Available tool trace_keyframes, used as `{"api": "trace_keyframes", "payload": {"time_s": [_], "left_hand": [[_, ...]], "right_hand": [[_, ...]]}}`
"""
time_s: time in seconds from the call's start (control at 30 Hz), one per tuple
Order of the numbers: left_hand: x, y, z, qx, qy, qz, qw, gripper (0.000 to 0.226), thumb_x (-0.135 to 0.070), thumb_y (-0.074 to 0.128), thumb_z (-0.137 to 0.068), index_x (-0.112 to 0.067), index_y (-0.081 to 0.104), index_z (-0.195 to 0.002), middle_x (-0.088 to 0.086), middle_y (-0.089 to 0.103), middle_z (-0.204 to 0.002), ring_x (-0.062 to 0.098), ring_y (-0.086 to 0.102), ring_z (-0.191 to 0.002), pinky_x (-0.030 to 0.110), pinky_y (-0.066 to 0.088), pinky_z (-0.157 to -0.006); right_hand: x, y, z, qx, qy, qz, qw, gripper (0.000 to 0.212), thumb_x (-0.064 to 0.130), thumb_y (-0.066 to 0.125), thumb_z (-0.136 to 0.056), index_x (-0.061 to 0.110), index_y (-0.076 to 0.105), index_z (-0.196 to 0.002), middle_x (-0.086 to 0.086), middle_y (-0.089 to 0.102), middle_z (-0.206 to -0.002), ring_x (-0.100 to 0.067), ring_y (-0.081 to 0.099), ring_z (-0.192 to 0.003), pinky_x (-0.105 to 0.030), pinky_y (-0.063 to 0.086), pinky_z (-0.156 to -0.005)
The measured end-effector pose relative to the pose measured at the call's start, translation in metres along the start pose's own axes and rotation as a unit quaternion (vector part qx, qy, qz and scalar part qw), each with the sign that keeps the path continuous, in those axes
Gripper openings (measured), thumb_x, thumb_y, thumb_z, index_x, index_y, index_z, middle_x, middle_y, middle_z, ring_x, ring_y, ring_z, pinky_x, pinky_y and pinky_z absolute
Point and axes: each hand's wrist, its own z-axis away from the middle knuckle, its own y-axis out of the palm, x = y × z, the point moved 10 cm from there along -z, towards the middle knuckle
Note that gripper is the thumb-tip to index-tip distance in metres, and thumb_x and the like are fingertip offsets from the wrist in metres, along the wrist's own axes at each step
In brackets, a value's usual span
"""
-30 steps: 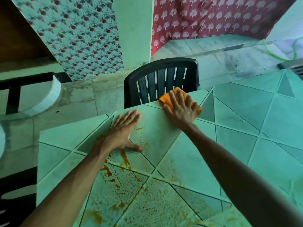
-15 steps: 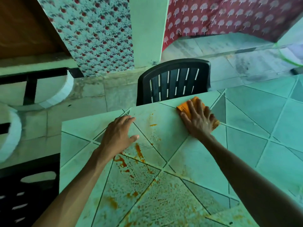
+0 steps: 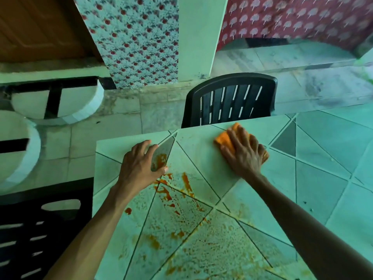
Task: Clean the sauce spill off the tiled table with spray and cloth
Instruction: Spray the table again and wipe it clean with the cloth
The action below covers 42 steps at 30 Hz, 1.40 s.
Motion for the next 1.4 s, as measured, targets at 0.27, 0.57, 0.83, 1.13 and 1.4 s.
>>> {"api": "trace_keyframes", "payload": {"time_s": [0.27,0.57,0.83,1.13,1.4], "left_hand": [[0.016,0.002,0.013,-0.003,0.002,-0.003,1.000,0.084,-0.067,0.060,-0.080,-0.023,0.037,-0.147,0.004,0.030,-0.155,0.027,0.032,-0.139,0.045,0.039,-0.106],[0.035,-0.003,0.027,-0.014,-0.013,0.020,1.000,0.077,-0.060,0.061,-0.084,-0.019,0.040,-0.146,0.005,0.032,-0.155,0.026,0.032,-0.140,0.045,0.037,-0.108],[0.049,-0.009,0.042,-0.036,-0.032,0.026,0.999,0.068,-0.047,0.068,-0.084,-0.017,0.046,-0.142,0.007,0.039,-0.150,0.028,0.038,-0.135,0.042,0.040,-0.103],[0.059,-0.007,0.050,-0.047,-0.045,0.036,0.997,0.069,-0.048,0.066,-0.085,-0.016,0.044,-0.143,0.007,0.037,-0.151,0.027,0.037,-0.137,0.042,0.038,-0.105],[0.099,-0.010,0.082,-0.053,-0.086,0.056,0.993,0.068,-0.045,0.070,-0.084,-0.014,0.047,-0.140,0.009,0.040,-0.148,0.030,0.038,-0.136,0.045,0.040,-0.105]], "right_hand": [[0.156,0.036,0.040,0.038,-0.178,-0.001,0.983,0.068,0.072,0.019,-0.096,0.046,0.002,-0.157,0.008,-0.003,-0.168,-0.034,0.001,-0.153,-0.056,0.005,-0.119],[0.059,0.018,-0.011,-0.001,0.033,-0.001,0.999,0.071,0.074,0.017,-0.094,0.044,0.004,-0.157,0.007,-0.003,-0.168,-0.033,-0.001,-0.154,-0.059,0.009,-0.119],[0.168,0.050,0.079,0.045,-0.238,0.026,0.970,0.070,0.073,0.022,-0.097,0.045,-0.002,-0.157,0.008,-0.011,-0.167,-0.030,-0.011,-0.154,-0.057,-0.001,-0.122],[0.112,0.024,-0.006,0.011,-0.013,0.005,1.000,0.072,0.075,0.019,-0.093,0.044,0.008,-0.157,0.006,0.003,-0.168,-0.036,0.008,-0.151,-0.059,0.015,-0.116],[0.231,0.060,0.084,0.063,-0.275,0.025,0.959,0.068,0.072,0.019,-0.097,0.047,-0.004,-0.156,0.009,-0.010,-0.168,-0.032,-0.006,-0.154,-0.056,0.004,-0.120]]}}
